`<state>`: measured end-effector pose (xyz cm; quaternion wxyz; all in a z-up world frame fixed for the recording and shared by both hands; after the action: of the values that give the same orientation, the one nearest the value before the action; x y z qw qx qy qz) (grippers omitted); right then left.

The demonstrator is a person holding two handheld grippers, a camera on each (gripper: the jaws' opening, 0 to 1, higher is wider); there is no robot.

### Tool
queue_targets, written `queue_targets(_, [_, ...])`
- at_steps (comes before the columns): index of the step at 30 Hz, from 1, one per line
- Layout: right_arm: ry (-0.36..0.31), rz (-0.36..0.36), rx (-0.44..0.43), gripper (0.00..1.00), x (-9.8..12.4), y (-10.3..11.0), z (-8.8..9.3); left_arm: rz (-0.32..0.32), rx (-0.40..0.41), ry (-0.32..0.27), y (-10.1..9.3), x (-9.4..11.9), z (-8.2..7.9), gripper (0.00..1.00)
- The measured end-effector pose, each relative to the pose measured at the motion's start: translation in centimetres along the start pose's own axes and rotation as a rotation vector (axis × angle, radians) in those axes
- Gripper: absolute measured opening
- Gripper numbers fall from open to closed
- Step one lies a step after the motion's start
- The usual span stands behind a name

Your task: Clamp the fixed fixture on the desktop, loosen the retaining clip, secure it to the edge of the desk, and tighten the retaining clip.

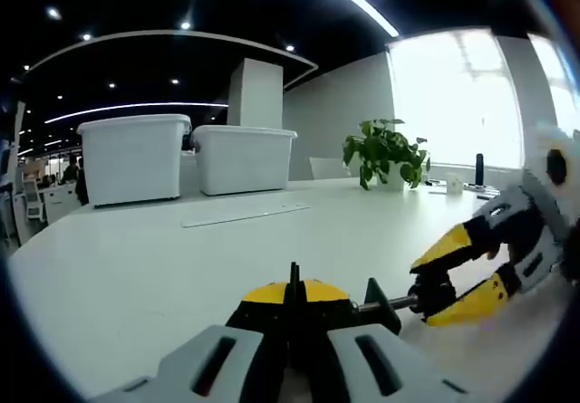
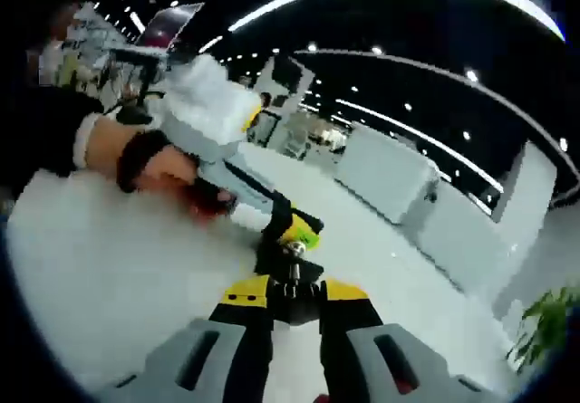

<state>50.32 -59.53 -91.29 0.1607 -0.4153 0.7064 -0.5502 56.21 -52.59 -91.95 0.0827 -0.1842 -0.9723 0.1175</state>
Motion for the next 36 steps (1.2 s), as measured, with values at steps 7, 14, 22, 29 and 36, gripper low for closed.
queue_targets(7, [0.047, 0.021, 0.319, 0.16, 0.5, 1.1, -0.5, -0.001, -0.001, 0.000, -0.1, 0.0, 0.1, 0.04])
queue_targets(14, [0.010, 0.001, 0.105, 0.18, 0.4, 0.8, -0.1, -0.001, 0.003, 0.000, -0.2, 0.0, 0.1, 0.04])
queue_targets(22, [-0.097, 0.015, -0.838, 0.32, 1.2, -4.2, 0.9, 0.002, 0.009, 0.001, -0.3, -0.1, 0.1, 0.04])
queue_targets(29, [-0.063, -0.070, -1.115, 0.21, 0.0, -1.6, 3.8, 0.003, 0.010, 0.001, -0.4, -0.2, 0.1, 0.04])
queue_targets(36, [-0.045, -0.070, -0.945, 0.17, 0.1, -1.5, 2.7, 0.003, 0.003, 0.001, -0.5, -0.4, 0.1, 0.04])
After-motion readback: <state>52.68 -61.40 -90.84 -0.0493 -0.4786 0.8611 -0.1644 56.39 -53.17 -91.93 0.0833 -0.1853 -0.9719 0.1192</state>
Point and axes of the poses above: the point that each gripper's makers call its tool centre point, and the gripper's own axes: x roughly backward along the fingers, y roughly to its left, z roughly out of its underside, the point moved 2 cm from there along x, roughly backward along the fingers, and after that the axes turned 14 degrees about x, right-handed, at the moved point
